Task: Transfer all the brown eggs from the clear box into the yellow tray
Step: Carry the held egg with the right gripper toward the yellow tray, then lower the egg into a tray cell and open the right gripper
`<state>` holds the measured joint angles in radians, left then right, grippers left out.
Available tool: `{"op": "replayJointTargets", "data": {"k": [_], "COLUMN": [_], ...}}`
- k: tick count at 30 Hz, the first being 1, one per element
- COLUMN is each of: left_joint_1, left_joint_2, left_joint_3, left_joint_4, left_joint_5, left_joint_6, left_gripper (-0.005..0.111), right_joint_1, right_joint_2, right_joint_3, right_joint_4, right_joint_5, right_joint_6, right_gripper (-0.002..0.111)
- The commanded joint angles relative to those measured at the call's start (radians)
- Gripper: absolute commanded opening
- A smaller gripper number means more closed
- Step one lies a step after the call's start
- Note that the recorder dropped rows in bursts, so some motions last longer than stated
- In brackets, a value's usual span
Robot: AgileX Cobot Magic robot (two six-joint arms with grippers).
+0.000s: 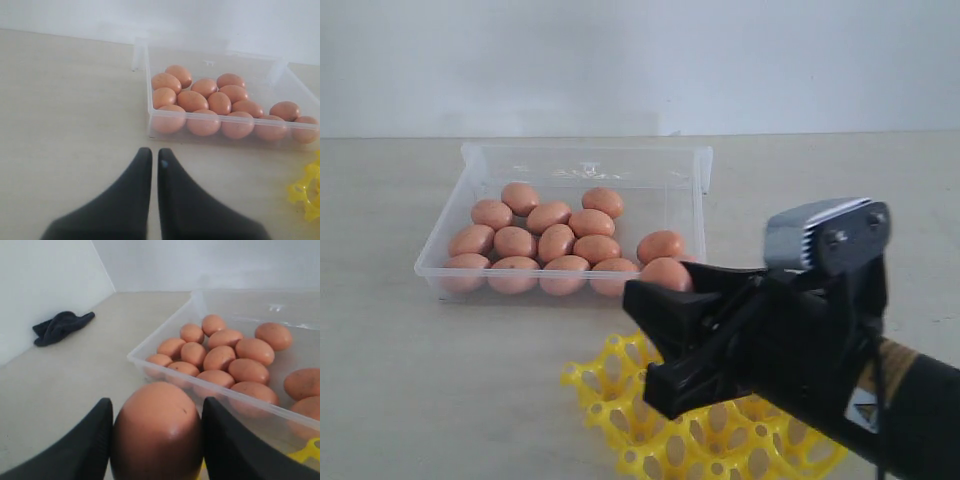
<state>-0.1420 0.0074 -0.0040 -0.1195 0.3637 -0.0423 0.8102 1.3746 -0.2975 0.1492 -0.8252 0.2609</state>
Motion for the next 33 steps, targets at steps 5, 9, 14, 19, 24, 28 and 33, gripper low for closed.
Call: {"op": "replayJointTargets", "data": {"k": [5,9,14,19,24,28,33], "left_joint_1": [-0.002,-0.002,-0.002,-0.002,-0.002,-0.002,-0.002], "left_joint_2": [0.004,0.004,0.004,0.004,0.004,0.004,0.004], "left_joint_3": [0.004,0.004,0.004,0.004,0.004,0.004,0.004], "left_joint_4": [0.004,0.004,0.004,0.004,0.004,0.004,0.004], "left_joint_5": [-0.009,-0.009,-0.009,-0.009,-0.009,-0.009,-0.009], "left_joint_6": [0.004,0.004,0.004,0.004,0.004,0.004,0.004], "left_gripper": [0.004,0.004,0.004,0.004,0.004,0.004,0.004], "right_joint_1": [-0.003,-0.003,-0.003,-0.003,-0.003,-0.003,-0.003], "right_joint_2": [0.26,0.295,0.359,0.382,0.382,0.382,0.382], "right_joint_3": [-0.167,-0.198,-0.224,-0.264,-0.273,-0.273,-0.275], "right_joint_4": [-0.17,-0.158,-0.156,-0.126,0.01,0.03,0.028], "right_joint_5": [-0.077,-0.069,0.024,0.039,0.128,0.199,0.263], "right_joint_6": [0.0,-0.047,-0.147,-0.145,-0.147,-0.145,-0.136], "right_gripper": [0.0,0.0,0.0,0.0,0.0,0.0,0.0]}}
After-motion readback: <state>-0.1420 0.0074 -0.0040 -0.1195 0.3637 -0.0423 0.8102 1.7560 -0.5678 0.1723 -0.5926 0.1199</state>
